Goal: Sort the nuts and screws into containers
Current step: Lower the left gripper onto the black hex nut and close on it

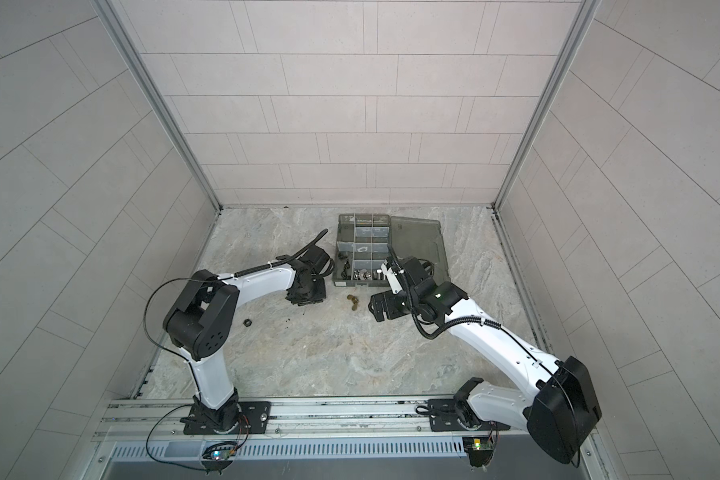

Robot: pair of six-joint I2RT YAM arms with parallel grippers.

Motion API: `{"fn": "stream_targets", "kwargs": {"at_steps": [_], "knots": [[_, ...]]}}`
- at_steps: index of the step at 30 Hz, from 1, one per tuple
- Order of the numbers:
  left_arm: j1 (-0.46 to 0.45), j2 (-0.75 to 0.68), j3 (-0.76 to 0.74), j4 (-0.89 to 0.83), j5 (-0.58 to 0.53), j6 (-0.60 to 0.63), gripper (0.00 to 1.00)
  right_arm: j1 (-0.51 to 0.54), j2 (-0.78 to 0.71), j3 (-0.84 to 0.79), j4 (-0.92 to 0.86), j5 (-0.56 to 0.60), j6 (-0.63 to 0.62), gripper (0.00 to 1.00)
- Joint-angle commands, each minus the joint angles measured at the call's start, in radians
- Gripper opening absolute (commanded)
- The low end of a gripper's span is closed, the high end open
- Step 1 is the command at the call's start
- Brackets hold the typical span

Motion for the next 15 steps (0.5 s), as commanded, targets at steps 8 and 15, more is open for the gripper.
{"fn": "stream_targets", "kwargs": {"at_steps": [8,15], "knots": [[-0.003,0.019,0.057,-0.049,-0.025,0.015,0.19,-0.010,-0.016,0.002,-0.014,0.016,-0.010,0.99],[-0.006,0.019,0.068,-0.065,-0.026,0.019,0.17,-0.019,-0.030,-0.008,-0.015,0.015,-0.012,0.99]]}}
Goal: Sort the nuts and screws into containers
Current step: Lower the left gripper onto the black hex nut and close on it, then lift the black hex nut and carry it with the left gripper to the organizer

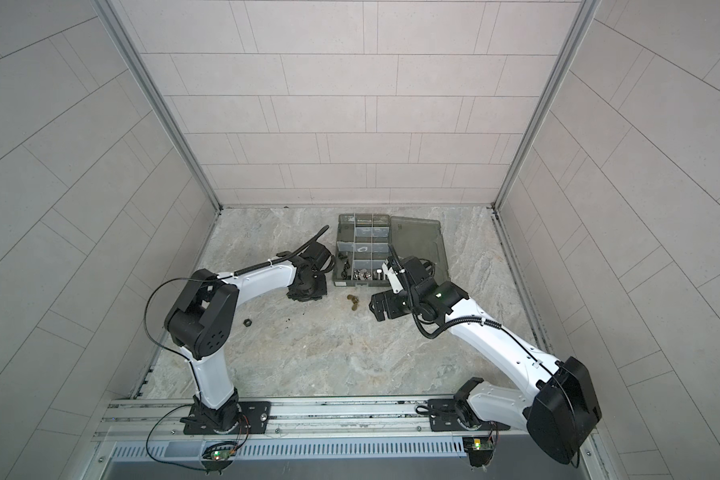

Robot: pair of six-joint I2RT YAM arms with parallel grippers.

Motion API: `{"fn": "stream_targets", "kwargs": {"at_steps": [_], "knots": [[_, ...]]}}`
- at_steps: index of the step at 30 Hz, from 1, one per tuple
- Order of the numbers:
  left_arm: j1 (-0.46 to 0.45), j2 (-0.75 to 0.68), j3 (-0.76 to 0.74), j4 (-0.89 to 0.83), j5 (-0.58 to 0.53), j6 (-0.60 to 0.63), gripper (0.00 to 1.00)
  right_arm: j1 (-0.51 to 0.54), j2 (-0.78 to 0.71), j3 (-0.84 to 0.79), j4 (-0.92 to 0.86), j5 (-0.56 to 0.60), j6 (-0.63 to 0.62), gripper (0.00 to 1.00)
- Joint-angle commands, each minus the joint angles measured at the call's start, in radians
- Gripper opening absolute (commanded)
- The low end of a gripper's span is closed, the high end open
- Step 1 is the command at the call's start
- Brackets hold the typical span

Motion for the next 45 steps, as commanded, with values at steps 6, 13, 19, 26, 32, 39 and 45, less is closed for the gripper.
{"fn": "stream_targets", "kwargs": {"at_steps": [6,13,19,26,32,39,45], "knots": [[-0.012,0.002,0.025,-0.050,-0.024,0.005,0.17,-0.011,-0.036,-0.015,-0.013,0.014,-0.011,0.99],[-0.012,-0.016,0.071,-0.092,-0.034,0.018,0.17,-0.016,-0.038,-0.020,-0.010,0.010,-0.009,0.99],[-0.018,-0.015,0.141,-0.126,-0.040,0.031,0.17,-0.019,-0.040,-0.021,-0.010,0.010,-0.010,0.99],[-0.018,0.016,0.276,-0.156,-0.034,0.039,0.17,-0.025,-0.040,-0.023,-0.010,0.010,-0.013,0.99],[-0.024,0.085,0.437,-0.164,-0.010,0.046,0.17,-0.031,-0.039,-0.019,-0.015,0.008,-0.017,0.99],[-0.045,0.202,0.628,-0.162,0.024,0.052,0.17,-0.041,-0.054,-0.002,-0.050,0.012,-0.030,0.99],[-0.062,0.306,0.735,-0.142,0.062,0.046,0.17,-0.062,-0.069,-0.005,-0.077,0.020,-0.043,0.99]]}}
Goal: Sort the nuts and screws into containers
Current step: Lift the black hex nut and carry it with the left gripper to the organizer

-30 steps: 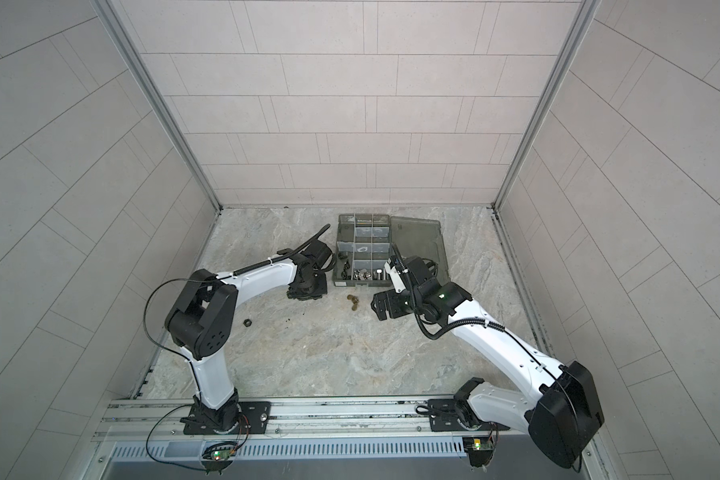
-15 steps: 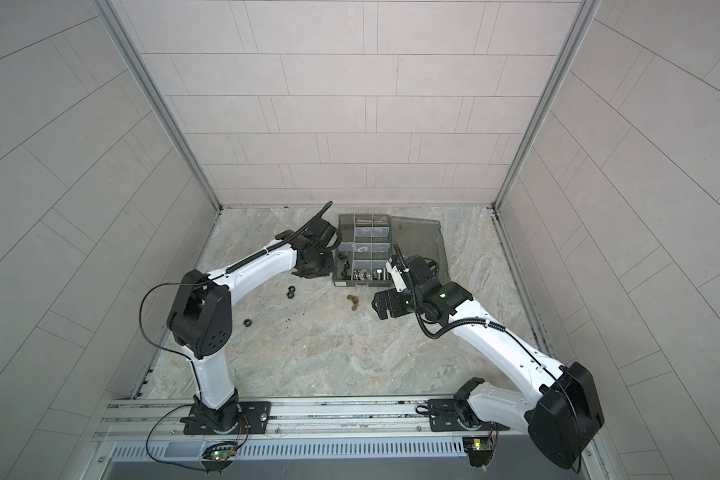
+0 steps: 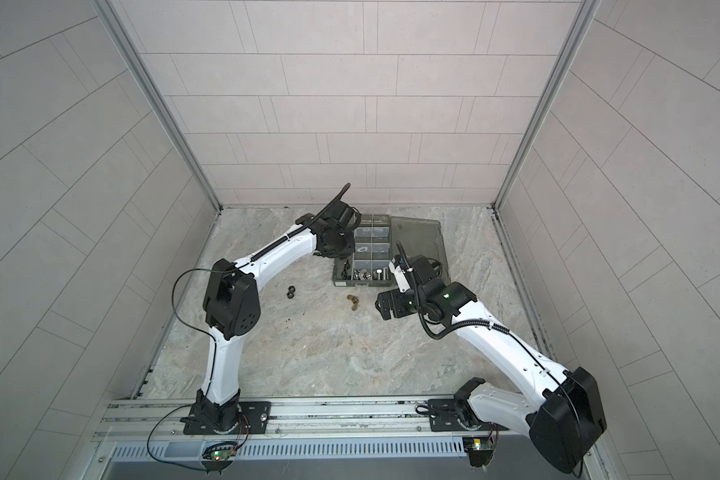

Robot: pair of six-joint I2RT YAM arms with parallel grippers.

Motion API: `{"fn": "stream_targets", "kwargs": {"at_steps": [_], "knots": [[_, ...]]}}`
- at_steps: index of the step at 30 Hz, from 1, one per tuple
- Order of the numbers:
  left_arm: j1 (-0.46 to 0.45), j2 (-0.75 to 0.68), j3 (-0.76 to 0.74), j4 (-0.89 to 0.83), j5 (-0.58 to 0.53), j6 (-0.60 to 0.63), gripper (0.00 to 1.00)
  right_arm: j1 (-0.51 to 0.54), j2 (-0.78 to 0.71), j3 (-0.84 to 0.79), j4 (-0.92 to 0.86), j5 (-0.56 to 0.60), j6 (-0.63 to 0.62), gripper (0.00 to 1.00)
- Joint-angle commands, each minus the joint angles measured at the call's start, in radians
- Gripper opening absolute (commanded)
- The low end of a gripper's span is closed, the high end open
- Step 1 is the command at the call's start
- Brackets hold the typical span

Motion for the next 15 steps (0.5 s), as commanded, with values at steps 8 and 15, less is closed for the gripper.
{"fn": "stream_targets", "kwargs": {"at_steps": [8,15], "knots": [[-0.014,0.153,0.156,0.031,0.072,-0.008,0.17,-0.046,-0.039,-0.003,-0.062,0.014,-0.034,0.99],[-0.016,0.210,0.206,0.045,0.095,-0.017,0.17,-0.057,-0.039,-0.011,-0.060,0.009,-0.033,0.99]]}}
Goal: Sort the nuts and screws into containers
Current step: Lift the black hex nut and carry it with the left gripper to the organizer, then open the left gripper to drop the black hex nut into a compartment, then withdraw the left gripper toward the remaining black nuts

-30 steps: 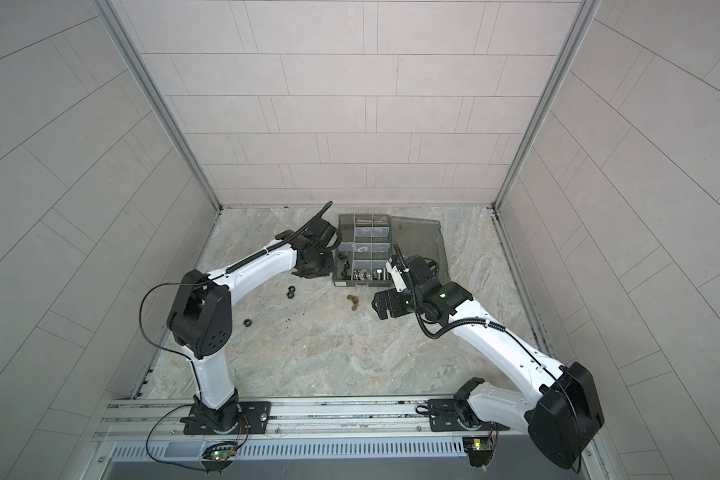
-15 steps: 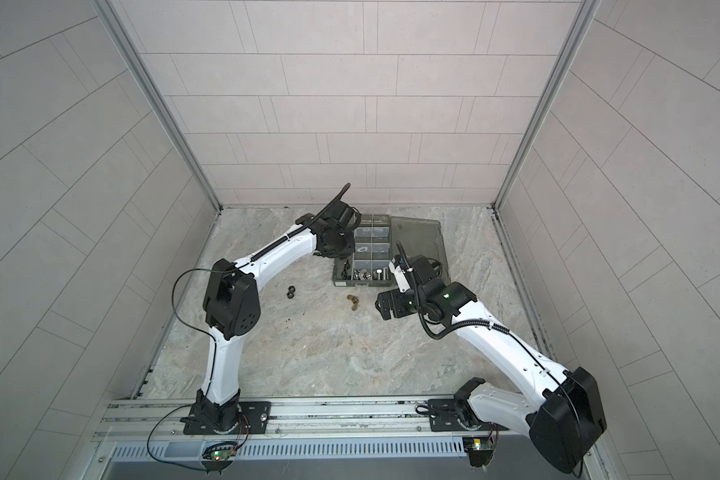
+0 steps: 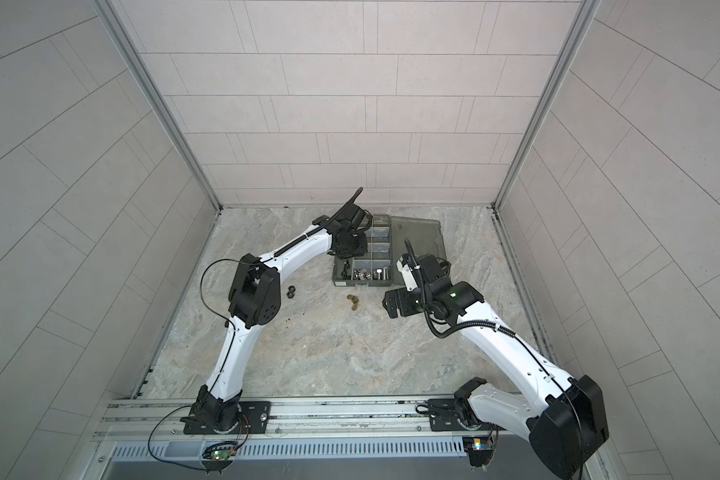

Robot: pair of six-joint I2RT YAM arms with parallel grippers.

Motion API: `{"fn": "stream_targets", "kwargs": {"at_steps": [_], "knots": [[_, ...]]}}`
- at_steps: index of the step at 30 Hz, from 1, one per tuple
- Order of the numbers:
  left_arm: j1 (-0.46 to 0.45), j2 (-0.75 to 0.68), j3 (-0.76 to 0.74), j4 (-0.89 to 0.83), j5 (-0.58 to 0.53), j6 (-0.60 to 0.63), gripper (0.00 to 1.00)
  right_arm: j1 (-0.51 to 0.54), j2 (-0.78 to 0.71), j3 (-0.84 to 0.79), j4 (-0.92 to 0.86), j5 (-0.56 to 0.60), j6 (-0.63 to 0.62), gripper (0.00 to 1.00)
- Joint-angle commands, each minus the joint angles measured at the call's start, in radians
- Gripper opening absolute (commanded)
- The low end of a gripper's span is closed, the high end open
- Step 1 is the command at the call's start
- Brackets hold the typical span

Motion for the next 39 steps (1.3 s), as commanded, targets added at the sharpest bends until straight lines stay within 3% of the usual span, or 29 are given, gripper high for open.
{"fn": "stream_targets", "kwargs": {"at_steps": [1,8,10,14,22,25,29,39], "knots": [[-0.006,0.022,0.048,0.006,0.016,-0.009,0.17,-0.006,-0.014,-0.012,-0.019,0.007,-0.011,0.99],[-0.007,0.057,0.073,0.001,0.028,-0.012,0.18,-0.016,0.003,-0.012,-0.013,0.001,-0.010,0.99],[-0.007,0.063,0.082,0.000,0.036,-0.009,0.23,-0.017,0.011,-0.011,-0.012,-0.003,-0.012,0.99],[-0.006,0.055,0.088,0.003,0.050,-0.007,0.44,-0.020,0.022,-0.009,-0.010,-0.007,-0.013,0.99],[-0.008,-0.046,0.045,-0.002,0.064,0.009,0.49,-0.022,0.024,0.001,-0.010,-0.003,-0.013,0.99],[-0.007,-0.146,-0.076,0.017,0.054,0.020,0.49,-0.021,0.019,0.002,-0.005,-0.009,-0.005,0.99],[-0.005,-0.350,-0.347,0.080,-0.015,0.028,0.49,-0.011,0.015,-0.005,0.014,-0.046,0.017,0.99],[0.032,-0.766,-0.915,0.077,-0.250,0.022,0.49,0.215,-0.011,-0.051,0.049,0.076,0.116,0.99]]}}
